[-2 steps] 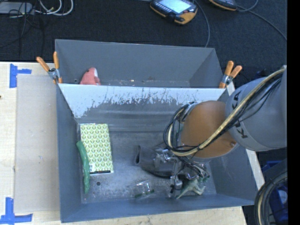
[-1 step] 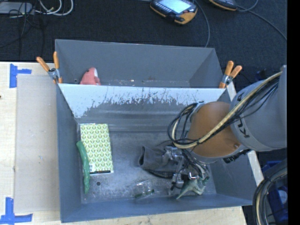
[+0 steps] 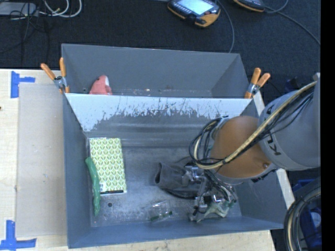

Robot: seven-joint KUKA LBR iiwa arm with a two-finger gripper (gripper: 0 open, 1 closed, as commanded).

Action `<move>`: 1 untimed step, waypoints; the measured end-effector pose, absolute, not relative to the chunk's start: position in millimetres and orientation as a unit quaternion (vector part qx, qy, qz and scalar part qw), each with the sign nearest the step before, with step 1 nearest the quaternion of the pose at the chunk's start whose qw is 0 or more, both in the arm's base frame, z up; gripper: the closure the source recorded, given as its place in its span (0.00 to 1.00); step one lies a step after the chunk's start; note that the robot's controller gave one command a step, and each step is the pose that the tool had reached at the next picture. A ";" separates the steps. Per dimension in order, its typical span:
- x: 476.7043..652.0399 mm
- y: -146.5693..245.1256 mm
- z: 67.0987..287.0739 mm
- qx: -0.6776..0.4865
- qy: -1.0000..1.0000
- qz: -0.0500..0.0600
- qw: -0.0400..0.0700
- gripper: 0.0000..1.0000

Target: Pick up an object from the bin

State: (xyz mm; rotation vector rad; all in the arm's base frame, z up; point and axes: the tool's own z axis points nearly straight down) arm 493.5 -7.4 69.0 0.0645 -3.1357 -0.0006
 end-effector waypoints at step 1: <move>500.0 -6.0 68.3 -0.007 -1.000 -0.001 0.003 1.00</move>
Offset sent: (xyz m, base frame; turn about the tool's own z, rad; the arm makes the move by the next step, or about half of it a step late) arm 0.0000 0.0000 0.0000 0.0000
